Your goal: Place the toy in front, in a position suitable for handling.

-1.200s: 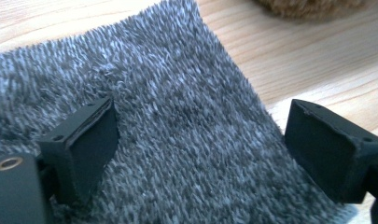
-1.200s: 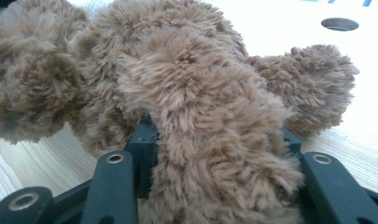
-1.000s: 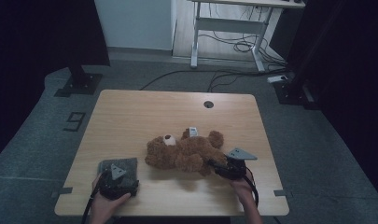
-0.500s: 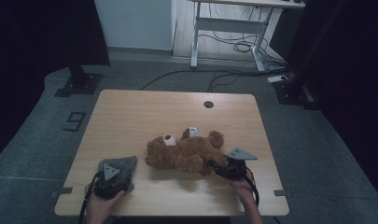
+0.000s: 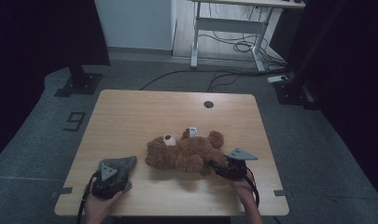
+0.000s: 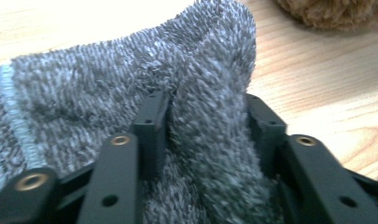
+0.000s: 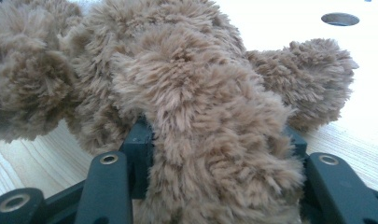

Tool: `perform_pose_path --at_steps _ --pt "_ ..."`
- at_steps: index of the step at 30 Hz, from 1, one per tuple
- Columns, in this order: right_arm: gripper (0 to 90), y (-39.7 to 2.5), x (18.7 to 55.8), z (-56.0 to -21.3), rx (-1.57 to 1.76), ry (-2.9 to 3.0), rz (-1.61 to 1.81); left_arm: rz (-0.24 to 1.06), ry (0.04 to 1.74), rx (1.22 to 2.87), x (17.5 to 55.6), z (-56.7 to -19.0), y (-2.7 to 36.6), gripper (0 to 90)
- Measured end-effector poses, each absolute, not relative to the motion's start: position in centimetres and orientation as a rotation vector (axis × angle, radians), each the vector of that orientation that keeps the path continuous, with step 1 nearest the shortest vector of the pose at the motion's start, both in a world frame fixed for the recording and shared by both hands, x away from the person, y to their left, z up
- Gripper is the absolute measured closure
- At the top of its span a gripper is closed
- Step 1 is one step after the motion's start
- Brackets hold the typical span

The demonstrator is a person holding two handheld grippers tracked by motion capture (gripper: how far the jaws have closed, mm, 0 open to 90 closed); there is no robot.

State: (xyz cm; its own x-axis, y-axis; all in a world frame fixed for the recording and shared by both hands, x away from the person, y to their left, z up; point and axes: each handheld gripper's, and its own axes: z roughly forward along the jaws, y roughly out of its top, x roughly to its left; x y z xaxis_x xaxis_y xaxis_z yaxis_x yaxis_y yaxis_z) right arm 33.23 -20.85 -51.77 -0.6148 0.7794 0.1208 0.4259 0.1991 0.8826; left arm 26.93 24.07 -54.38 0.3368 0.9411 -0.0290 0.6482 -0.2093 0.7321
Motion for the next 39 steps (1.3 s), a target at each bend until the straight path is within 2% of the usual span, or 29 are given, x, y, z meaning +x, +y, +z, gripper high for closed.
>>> perform_pose_path --at_steps 3,5,8,11,27,39 --pt "47.1 -20.9 33.2 -51.8 1.13 2.127 1.385 0.569 1.392 1.95 27.0 -54.4 24.2 62.9" --pt "46.9 -20.8 33.3 -51.8 1.132 2.126 1.386 0.579 1.382 1.968 27.0 -54.3 24.3 70.1" --pt "46.8 -20.9 33.3 -51.8 1.132 2.126 1.386 0.563 1.382 1.945 27.0 -54.3 24.6 74.2" --pt "46.6 -20.9 33.3 -51.8 1.133 2.125 1.387 0.47 1.372 1.888 26.9 -53.9 25.2 76.2" --pt "46.2 -20.9 33.3 -51.9 1.134 2.126 1.39 0.515 1.237 1.718 25.0 -49.9 25.9 76.8" --pt "45.6 -20.9 33.3 -51.9 1.137 2.126 1.39 0.535 1.152 1.692 23.9 -47.7 24.7 76.8"
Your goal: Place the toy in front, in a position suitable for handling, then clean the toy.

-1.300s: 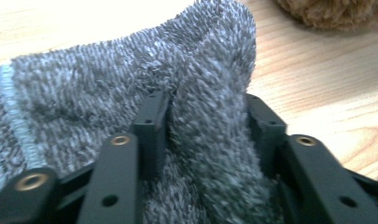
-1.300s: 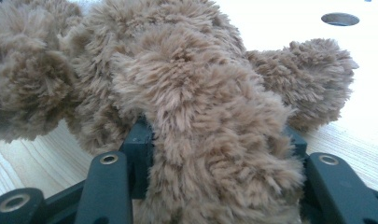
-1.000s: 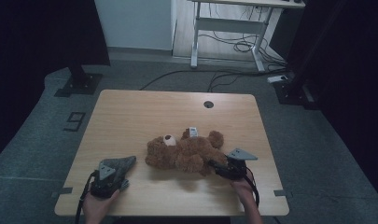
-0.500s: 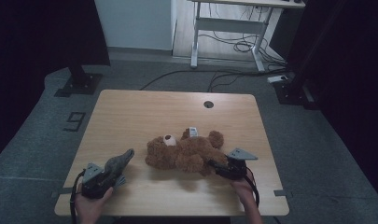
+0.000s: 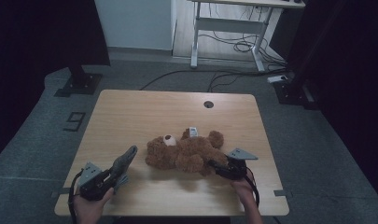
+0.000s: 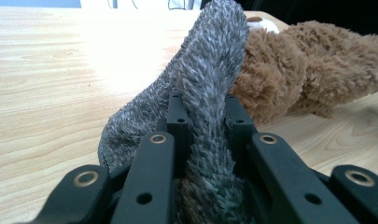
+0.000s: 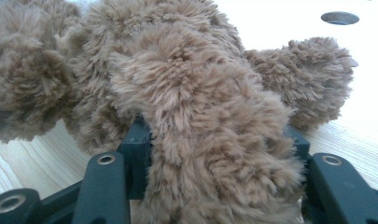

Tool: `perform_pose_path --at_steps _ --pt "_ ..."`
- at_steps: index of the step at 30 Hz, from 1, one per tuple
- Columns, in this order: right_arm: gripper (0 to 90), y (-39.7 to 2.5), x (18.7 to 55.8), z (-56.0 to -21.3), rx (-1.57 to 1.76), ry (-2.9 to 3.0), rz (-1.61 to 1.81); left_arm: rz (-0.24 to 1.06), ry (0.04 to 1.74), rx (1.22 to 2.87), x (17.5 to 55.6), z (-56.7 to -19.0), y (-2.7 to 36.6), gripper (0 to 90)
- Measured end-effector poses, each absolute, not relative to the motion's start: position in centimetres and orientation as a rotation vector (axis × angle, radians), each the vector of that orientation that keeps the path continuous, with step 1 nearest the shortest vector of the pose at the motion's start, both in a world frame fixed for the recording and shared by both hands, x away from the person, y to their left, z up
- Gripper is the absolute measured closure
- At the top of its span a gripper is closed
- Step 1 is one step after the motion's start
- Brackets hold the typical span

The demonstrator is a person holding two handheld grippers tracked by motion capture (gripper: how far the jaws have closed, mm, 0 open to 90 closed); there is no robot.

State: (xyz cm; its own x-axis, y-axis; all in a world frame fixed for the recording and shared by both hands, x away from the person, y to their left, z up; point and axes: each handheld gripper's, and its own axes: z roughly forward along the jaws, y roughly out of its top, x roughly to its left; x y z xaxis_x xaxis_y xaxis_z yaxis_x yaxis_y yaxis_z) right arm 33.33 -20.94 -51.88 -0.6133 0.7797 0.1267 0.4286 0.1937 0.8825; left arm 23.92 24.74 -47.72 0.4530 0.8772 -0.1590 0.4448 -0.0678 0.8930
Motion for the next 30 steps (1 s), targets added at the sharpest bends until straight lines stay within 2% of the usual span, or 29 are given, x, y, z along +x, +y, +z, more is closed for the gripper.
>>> perform_pose_path --at_steps 7,18,30 --pt "43.4 -20.9 33.3 -51.9 1.14 2.12 1.383 0.525 1.139 1.669 23.7 -47.4 24.8 76.5" --pt "25.8 -21.0 33.0 -51.7 1.17 2.085 1.378 0.515 1.114 1.666 23.6 -47.0 24.3 76.4" --pt "21.0 -22.3 31.8 -51.4 1.178 2.105 1.432 0.487 1.061 1.677 24.0 -46.1 22.5 76.3"
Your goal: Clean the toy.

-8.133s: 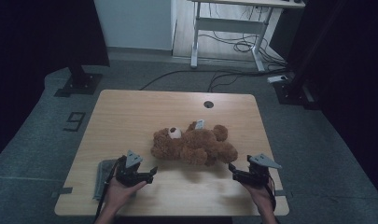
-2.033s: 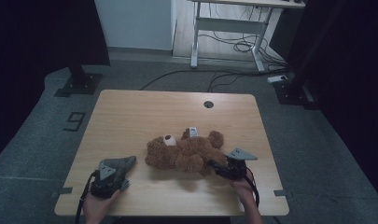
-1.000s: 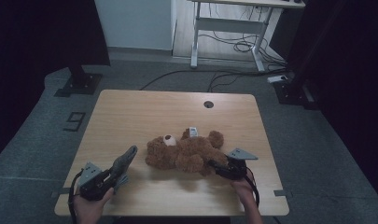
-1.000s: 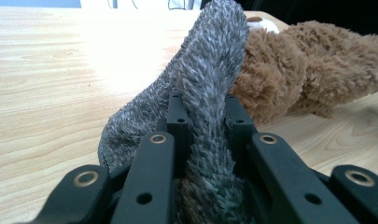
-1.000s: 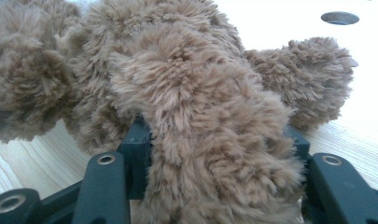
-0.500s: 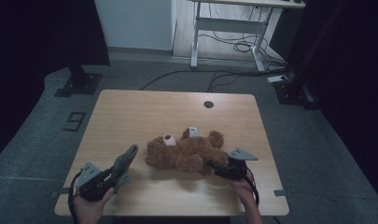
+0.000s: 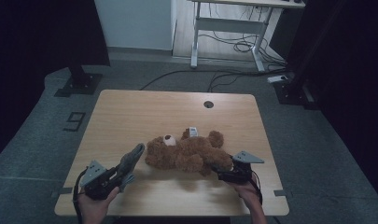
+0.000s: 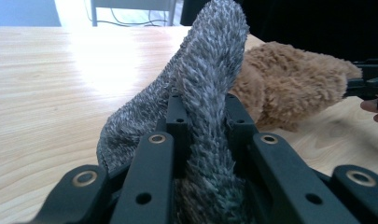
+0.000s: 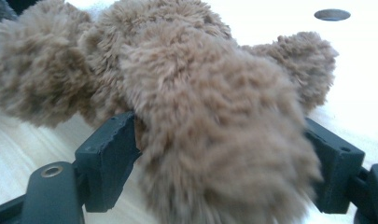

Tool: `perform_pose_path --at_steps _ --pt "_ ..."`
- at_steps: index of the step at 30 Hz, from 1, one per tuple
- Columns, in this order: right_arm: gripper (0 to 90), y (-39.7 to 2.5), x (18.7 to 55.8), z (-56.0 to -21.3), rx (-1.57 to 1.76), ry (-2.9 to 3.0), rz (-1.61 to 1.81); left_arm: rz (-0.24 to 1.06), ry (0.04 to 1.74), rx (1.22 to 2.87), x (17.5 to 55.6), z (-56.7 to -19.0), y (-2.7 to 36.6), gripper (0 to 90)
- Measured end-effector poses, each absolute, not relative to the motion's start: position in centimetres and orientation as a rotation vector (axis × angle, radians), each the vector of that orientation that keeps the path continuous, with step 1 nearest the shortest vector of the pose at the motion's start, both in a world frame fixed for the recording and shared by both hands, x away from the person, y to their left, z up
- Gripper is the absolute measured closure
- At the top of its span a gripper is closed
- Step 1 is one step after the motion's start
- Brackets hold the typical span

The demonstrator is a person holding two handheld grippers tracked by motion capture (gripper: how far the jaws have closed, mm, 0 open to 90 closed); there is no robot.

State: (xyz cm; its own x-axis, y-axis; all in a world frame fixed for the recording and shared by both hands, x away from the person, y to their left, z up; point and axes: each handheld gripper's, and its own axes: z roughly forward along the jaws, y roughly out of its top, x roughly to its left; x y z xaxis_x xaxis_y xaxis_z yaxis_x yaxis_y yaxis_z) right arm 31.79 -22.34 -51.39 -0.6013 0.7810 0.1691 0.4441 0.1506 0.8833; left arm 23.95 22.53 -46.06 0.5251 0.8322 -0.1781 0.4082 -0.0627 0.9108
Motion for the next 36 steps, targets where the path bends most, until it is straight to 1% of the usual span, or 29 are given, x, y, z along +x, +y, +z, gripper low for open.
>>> perform_pose_path --at_steps 2,3,5,6,8,14,17,18,19,20,21,22,26,30,36 --pt "21.5 -22.9 31.4 -51.4 1.185 2.103 1.442 0.485 1.045 1.682 24.0 -45.8 22.0 76.2" --pt "23.3 -23.3 31.2 -51.5 1.189 2.095 1.454 0.485 1.037 1.682 24.0 -45.7 21.7 76.2" --pt "29.8 -24.2 30.9 -51.5 1.206 2.065 1.5 0.482 1.024 1.687 24.1 -45.4 21.3 76.2" --pt "29.8 -24.2 30.9 -51.5 1.206 2.065 1.5 0.481 1.017 1.691 24.2 -45.3 21.0 76.2" --pt "33.6 -24.5 30.9 -51.4 1.202 2.05 1.526 0.479 1.002 1.701 24.3 -45.2 20.4 76.2" --pt "39.8 -23.8 31.3 -51.2 1.195 2.046 1.519 0.474 0.974 1.747 25.1 -45.4 18.3 76.2" --pt "44.3 -23.7 31.4 -51.2 1.209 2.046 1.514 0.47 0.955 1.761 25.7 -45.3 17.2 76.2" --pt "47.1 -23.7 31.5 -51.3 1.21 2.046 1.513 0.465 0.938 1.774 26.1 -45.1 16.4 76.2" --pt "47.1 -23.7 31.5 -51.3 1.21 2.046 1.513 0.465 0.938 1.774 26.1 -45.1 16.4 76.1" --pt "49.0 -23.8 31.5 -51.3 1.209 2.048 1.51 0.465 0.922 1.789 26.5 -44.9 15.5 76.2" --pt "49.0 -23.8 31.5 -51.3 1.209 2.048 1.51 0.465 0.922 1.789 26.5 -44.9 15.5 76.2" --pt "50.3 -23.7 31.5 -51.3 1.205 2.049 1.507 0.463 0.907 1.803 27.0 -44.7 14.6 76.2" --pt "52.4 -23.6 31.5 -51.5 1.208 2.043 1.496 0.46 0.884 1.83 27.7 -44.6 13.0 76.2" --pt "55.5 -23.4 31.5 -51.4 1.2 2.035 1.475 0.45 0.853 1.893 29.0 -45.2 10.5 76.2" --pt "56.9 -23.4 31.5 -51.6 1.204 2.034 1.479 0.43 0.843 1.941 29.7 -46.3 8.5 76.2"
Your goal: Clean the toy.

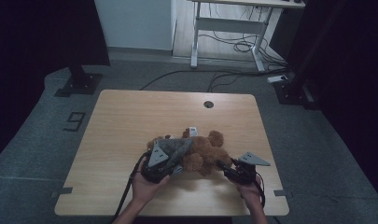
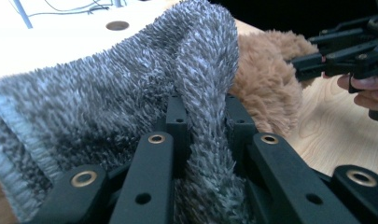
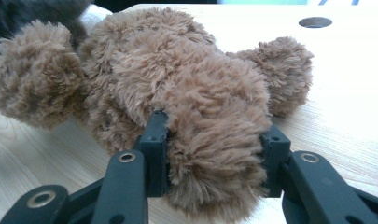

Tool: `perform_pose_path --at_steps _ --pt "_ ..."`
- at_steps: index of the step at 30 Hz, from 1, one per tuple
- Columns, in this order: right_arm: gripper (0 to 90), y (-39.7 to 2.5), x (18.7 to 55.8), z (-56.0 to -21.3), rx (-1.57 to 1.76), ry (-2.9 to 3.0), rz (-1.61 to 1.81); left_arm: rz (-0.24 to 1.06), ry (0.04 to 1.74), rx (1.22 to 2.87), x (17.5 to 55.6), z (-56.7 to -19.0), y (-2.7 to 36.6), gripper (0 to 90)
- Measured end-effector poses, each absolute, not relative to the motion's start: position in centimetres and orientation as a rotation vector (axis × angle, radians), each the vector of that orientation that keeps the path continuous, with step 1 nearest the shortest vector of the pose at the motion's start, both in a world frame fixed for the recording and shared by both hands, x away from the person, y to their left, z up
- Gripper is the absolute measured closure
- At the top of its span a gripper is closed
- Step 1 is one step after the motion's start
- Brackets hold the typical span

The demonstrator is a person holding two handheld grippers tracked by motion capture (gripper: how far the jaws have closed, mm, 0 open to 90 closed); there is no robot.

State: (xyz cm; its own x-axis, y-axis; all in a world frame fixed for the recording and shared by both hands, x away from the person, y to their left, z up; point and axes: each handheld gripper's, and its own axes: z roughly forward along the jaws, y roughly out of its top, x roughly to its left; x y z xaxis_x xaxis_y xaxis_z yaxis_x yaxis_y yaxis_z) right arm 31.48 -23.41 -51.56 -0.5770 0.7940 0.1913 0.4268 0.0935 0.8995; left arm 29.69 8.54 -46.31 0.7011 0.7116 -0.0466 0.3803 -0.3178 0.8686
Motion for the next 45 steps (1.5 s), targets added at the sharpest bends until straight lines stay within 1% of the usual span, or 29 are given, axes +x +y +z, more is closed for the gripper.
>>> perform_pose_path --at_steps 4,12,28,34,40,45 --pt "58.0 -23.4 31.5 -51.7 1.201 2.037 1.474 0.424 0.856 1.955 29.9 -47.1 8.2 76.1" --pt "59.2 -23.5 31.6 -51.8 1.205 2.04 1.463 0.419 0.896 1.94 29.9 -47.7 9.7 76.1" --pt "59.1 -23.8 31.7 -52.0 1.21 2.045 1.469 0.455 0.982 1.871 29.1 -47.6 15.5 76.1" --pt "59.1 -23.8 31.7 -52.0 1.21 2.047 1.475 0.485 1.054 1.838 28.9 -47.8 18.2 76.2" --pt "59.1 -23.8 31.7 -52.0 1.21 2.046 1.471 0.535 1.117 1.819 29.1 -47.9 19.9 76.2" --pt "59.1 -23.8 31.7 -52.1 1.212 2.046 1.473 0.516 1.103 1.797 29.0 -47.5 19.8 76.3"
